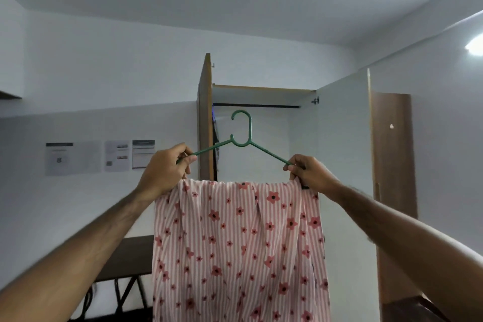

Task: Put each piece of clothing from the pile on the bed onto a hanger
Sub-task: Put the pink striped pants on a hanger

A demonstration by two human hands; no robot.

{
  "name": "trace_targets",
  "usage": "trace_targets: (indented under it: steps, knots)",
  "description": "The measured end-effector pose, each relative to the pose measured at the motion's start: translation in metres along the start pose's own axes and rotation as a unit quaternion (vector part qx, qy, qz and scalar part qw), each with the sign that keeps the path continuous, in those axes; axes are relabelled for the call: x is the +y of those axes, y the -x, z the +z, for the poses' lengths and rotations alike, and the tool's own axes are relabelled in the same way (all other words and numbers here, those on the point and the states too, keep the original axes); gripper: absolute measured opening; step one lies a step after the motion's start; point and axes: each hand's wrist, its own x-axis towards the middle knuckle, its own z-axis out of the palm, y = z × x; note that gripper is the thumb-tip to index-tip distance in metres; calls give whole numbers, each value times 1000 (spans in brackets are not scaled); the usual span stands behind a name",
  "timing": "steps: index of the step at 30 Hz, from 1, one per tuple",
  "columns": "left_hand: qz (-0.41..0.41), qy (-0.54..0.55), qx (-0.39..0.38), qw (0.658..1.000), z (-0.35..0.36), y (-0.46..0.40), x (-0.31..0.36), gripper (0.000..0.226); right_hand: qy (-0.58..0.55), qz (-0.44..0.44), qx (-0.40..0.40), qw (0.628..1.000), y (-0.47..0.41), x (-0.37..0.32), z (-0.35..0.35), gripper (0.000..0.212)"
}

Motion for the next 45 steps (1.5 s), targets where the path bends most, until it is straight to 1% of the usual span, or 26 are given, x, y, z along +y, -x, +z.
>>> trace_targets:
  steps: [4,7,10,13,18,21,24,28,30,32,36,39,42,45]
  knots:
    - [-3,-34,9,999,86,-51,-7,13,11,-7,6,1000,-68,72,-19,17]
    - [4,-55,25,998,156,-82,-10,14,4,-34,11,999,-117,138,-31,17]
    - [1,-84,48,995,219,-126,-15,13,4,-56,-2,998,-182,200,-44,17]
    - [-12,-113,63,991,276,-179,-22,11,18,-73,-21,997,-256,247,-59,17]
    - [-36,-147,80,985,354,-250,-46,14,-5,-105,-14,994,-362,314,-55,13]
    - [-50,-171,85,980,398,-287,-77,14,-16,-122,-10,992,-419,357,-37,9]
    - [-57,-196,85,975,443,-321,-112,12,-8,-136,-22,990,-478,401,-12,8]
    - [-47,-215,88,972,491,-384,-168,14,5,-151,-40,988,-575,446,26,9]
    - [-38,-217,97,971,508,-421,-199,14,12,-160,-43,986,-629,459,43,13]
    - [-37,-217,109,969,525,-457,-228,13,14,-178,-30,983,-680,471,59,16]
    - [-50,-245,117,961,558,-515,-284,11,-3,-197,-15,980,-766,496,100,11]
    - [-49,-290,118,949,580,-551,-326,10,-30,-210,-8,977,-824,514,140,11]
    - [-42,-328,136,934,601,-586,-371,9,-53,-234,4,971,-884,532,179,11]
    - [-44,-358,142,922,620,-627,-416,8,-58,-254,18,965,-950,546,215,9]
